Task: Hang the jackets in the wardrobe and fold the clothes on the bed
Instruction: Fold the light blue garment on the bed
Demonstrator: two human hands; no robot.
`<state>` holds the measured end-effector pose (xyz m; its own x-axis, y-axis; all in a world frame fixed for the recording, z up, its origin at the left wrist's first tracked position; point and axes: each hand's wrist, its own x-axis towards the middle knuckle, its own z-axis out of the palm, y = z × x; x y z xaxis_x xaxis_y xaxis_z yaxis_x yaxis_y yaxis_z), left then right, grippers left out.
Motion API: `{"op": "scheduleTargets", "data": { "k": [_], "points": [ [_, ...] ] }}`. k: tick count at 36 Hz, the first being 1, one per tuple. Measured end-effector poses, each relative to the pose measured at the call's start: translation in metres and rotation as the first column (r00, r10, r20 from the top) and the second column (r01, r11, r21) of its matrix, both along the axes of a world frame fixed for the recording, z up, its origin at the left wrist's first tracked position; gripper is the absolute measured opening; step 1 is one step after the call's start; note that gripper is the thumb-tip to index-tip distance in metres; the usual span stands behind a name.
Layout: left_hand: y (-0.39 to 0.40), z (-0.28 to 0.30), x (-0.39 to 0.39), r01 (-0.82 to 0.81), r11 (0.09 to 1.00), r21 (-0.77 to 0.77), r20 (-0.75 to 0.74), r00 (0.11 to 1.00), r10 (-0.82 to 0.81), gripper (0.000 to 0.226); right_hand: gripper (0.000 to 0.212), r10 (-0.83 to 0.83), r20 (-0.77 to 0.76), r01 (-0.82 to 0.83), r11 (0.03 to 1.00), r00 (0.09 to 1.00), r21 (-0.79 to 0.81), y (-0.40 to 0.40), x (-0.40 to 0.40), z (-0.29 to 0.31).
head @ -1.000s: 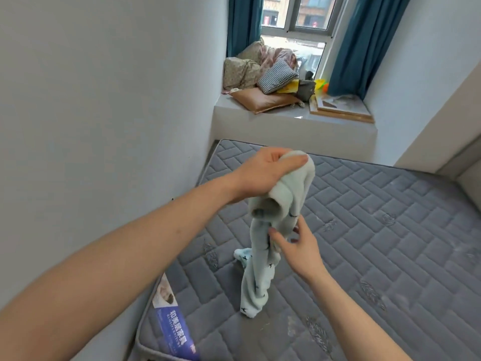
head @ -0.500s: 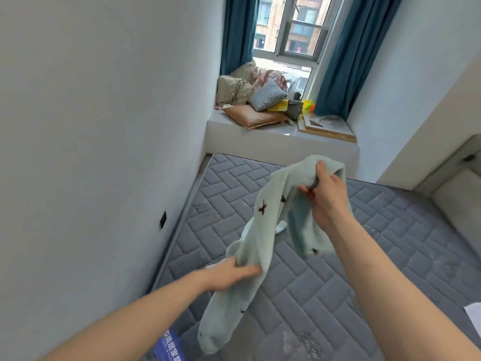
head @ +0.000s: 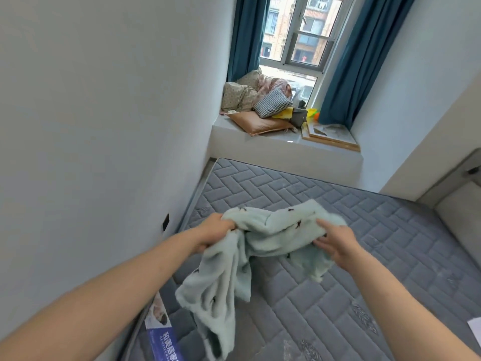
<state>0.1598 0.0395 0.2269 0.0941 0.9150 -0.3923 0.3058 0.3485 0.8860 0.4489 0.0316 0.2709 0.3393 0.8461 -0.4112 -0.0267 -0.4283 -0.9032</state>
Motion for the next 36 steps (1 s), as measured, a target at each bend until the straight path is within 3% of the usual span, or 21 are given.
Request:
{"op": "scheduleTargets", "data": {
  "k": [2, 4, 6, 8, 12, 15, 18, 20, 24, 28, 30, 32, 34, 36],
  "points": [
    [0.011, 0.025, 0.014, -0.04, 0.997, -0.071, 0.209, 0.976, 0.054, 0.018, 0.054, 0.196, 0.132, -0.198, 0.98, 0.972, 0.004, -0.03, -0.018, -0.017],
    [0.019, 0.045, 0.029, -0.013, 0.99, -0.139, 0.386, 0.92, 0.066, 0.018, 0.092, 0.399, 0.131, -0.411, 0.908, 0.907, 0.082, -0.059, -0.038, -0.031],
    [0.022, 0.057, 0.045, 0.032, 0.986, -0.165, 0.476, 0.878, 0.052, 0.023, 0.101, 0.6, 0.148, -0.616, 0.778, 0.787, 0.121, -0.084, -0.06, -0.039],
    [0.023, 0.065, 0.059, 0.022, 0.979, -0.203, 0.501, 0.861, 0.085, 0.029, 0.093, 0.652, 0.255, -0.693, 0.711, 0.714, 0.12, -0.097, -0.077, -0.047],
    [0.029, 0.077, 0.076, -0.058, 0.953, -0.299, 0.573, 0.787, 0.228, 0.03, 0.085, 0.568, 0.33, -0.63, 0.767, 0.754, 0.119, -0.099, -0.09, -0.063],
    [0.037, 0.084, 0.078, -0.154, 0.935, -0.319, 0.637, 0.696, 0.331, 0.026, 0.062, 0.494, 0.311, -0.545, 0.832, 0.812, 0.1, -0.093, -0.089, -0.077],
    [0.042, 0.083, 0.073, -0.196, 0.93, -0.31, 0.669, 0.65, 0.361, 0.031, 0.044, 0.477, 0.35, -0.531, 0.845, 0.806, 0.071, -0.089, -0.086, -0.082],
    [0.046, 0.083, 0.068, -0.24, 0.923, -0.302, 0.69, 0.613, 0.385, 0.024, 0.05, 0.503, 0.404, -0.558, 0.829, 0.764, 0.022, -0.086, -0.084, -0.082],
    [0.053, 0.089, 0.059, -0.358, 0.87, -0.339, 0.749, 0.457, 0.48, 0.021, 0.07, 0.588, 0.47, -0.618, 0.779, 0.658, -0.109, -0.076, -0.083, -0.091],
    [0.053, 0.096, 0.046, -0.36, 0.874, -0.325, 0.803, 0.384, 0.457, 0.035, 0.026, 0.483, 0.586, -0.541, 0.836, 0.65, -0.089, -0.063, -0.086, -0.097],
    [0.054, 0.098, 0.034, -0.376, 0.873, -0.312, 0.815, 0.367, 0.449, 0.032, 0.007, 0.414, 0.583, -0.488, 0.872, 0.699, -0.033, -0.056, -0.081, -0.093],
    [0.053, 0.101, 0.02, -0.382, 0.869, -0.316, 0.837, 0.319, 0.445, 0.028, 0.024, 0.353, 0.506, -0.431, 0.901, 0.787, 0.042, -0.048, -0.076, -0.081],
    [0.049, 0.1, 0.007, -0.358, 0.896, -0.262, 0.84, 0.372, 0.394, 0.035, 0.028, 0.287, 0.424, -0.366, 0.923, 0.859, 0.118, -0.04, -0.07, -0.064],
    [0.04, 0.096, 0.002, -0.223, 0.967, -0.121, 0.753, 0.614, 0.236, 0.045, 0.022, 0.242, 0.369, -0.317, 0.935, 0.897, 0.159, -0.028, -0.065, -0.049]
  ]
}}
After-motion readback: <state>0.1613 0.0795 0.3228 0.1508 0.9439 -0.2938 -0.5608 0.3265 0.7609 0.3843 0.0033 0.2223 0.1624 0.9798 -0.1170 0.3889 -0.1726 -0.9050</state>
